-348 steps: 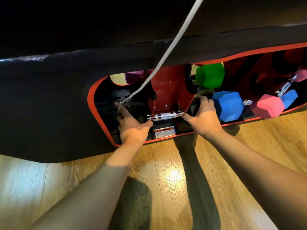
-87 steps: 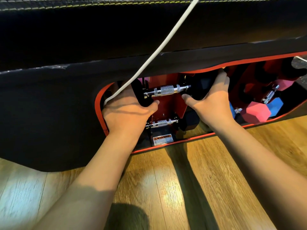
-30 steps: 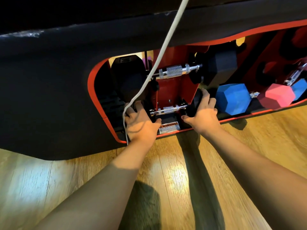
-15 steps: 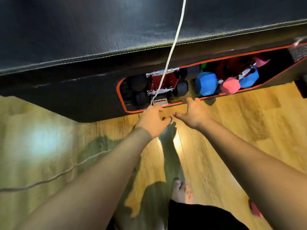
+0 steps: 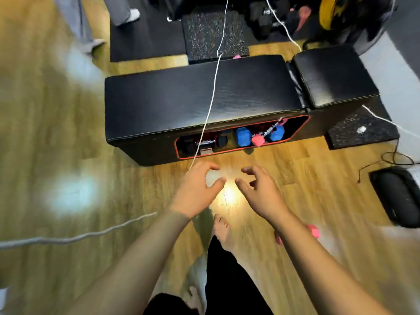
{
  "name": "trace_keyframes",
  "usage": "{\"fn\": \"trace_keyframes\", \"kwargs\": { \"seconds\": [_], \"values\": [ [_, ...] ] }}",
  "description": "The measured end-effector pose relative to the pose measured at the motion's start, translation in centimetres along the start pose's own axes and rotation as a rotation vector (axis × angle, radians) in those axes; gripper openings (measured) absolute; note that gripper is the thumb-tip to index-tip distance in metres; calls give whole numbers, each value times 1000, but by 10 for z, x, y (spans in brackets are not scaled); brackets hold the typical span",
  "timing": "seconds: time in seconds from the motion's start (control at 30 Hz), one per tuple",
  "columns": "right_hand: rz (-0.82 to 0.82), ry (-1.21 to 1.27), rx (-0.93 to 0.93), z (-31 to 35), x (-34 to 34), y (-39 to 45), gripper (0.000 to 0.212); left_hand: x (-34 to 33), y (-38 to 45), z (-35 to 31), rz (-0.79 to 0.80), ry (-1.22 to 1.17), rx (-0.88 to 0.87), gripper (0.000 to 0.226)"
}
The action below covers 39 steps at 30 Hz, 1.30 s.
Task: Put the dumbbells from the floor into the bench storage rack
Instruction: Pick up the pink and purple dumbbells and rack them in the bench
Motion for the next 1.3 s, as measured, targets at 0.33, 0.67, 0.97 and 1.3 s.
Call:
{"fn": "trace_keyframes", "kwargs": {
  "seconds": [0.33,0.67,0.97,1.3],
  "values": [
    [-184,45,-12,-13,7,-200,48,-67,-159,-62,81,22,-142,43],
    [-193,-176,-128,-82,43,-269,88,-129,-208,-90,69,64,-121,70],
    [-138,-220,-201,-170,104,-267,94,-208,-159,-114,126,83,-45,77],
    [-130,-236,-271,-230,149,-224,91,-277,-61,-142,263,185,-21,75]
  ]
}}
Point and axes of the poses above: each hand's wrist, its own y-axis towards the middle knuckle, its own x-axis out of the back of the hand, z = x × y, the point moved 5 cm from there along y, towards the middle knuckle, and after that the axes turned 11 degrees about z, right-handed, at the moved point
